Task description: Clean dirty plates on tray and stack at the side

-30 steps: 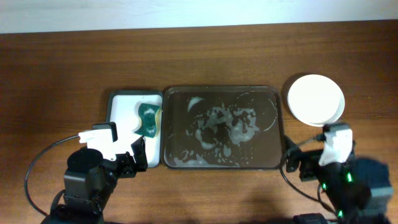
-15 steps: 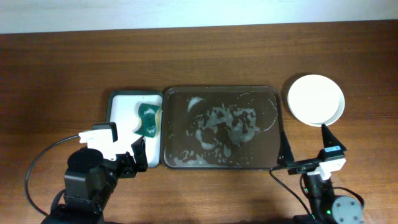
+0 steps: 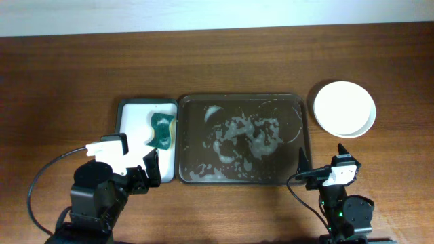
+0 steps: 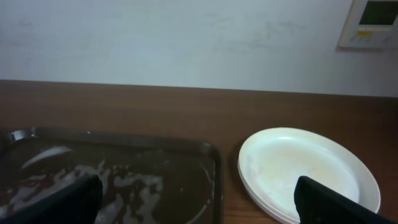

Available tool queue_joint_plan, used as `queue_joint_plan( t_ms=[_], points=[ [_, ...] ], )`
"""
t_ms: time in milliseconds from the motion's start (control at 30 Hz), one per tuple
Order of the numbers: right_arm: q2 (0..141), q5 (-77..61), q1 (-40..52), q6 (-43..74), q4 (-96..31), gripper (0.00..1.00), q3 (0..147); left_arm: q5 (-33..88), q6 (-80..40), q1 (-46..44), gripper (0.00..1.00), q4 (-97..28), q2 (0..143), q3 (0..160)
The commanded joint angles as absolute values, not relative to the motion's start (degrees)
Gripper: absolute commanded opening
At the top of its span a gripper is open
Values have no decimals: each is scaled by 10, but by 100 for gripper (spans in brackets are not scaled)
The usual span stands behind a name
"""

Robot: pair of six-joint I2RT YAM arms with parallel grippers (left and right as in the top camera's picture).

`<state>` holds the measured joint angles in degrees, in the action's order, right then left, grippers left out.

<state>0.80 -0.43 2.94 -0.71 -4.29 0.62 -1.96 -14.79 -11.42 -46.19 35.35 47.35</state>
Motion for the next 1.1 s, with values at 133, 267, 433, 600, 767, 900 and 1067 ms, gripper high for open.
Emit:
queue_joint_plan(
  t_ms=[133,267,433,600,767,900,1067],
  points=[
    [2,3,30,-11,-47,99,3,-19,-154,-111,99,-461,352,469],
    [2,3,30,-11,-47,99,3,-19,-154,-111,99,-461,352,469],
    [2,3,30,-11,-47,99,3,-19,-154,-111,99,-461,352,469],
    [2,3,30,-11,-47,99,3,-19,-154,-111,99,-461,352,469],
    [2,3,30,-11,-47,98,3,-19,-154,-111,99,-461,352,469],
    [2,3,30,-11,-47,99,3,-24,-153,-109,100,-469,348,469],
    [2,3,30,-11,-47,99,3,-39,-135,-89,99,-432,292,411]
  ],
)
